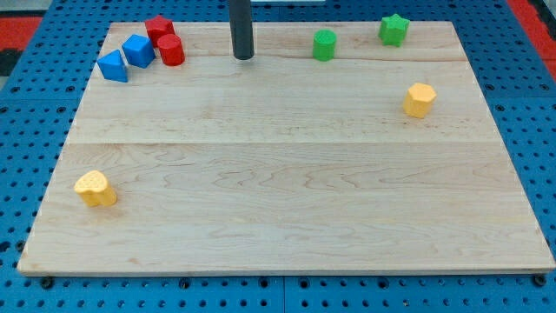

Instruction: Move the green blocks to the right of the yellow heart

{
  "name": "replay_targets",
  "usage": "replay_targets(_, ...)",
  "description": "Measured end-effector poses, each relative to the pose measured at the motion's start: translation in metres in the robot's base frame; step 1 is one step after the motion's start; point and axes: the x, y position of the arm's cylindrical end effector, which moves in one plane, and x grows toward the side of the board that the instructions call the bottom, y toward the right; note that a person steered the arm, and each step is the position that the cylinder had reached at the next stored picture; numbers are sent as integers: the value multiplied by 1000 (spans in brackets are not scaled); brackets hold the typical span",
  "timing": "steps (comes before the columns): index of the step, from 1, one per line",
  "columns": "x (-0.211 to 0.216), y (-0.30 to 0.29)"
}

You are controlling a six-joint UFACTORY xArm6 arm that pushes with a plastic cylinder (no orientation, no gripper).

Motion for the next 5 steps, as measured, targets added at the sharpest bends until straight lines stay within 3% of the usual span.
replay_targets(3,-5,28)
replay_targets(5,-7,119)
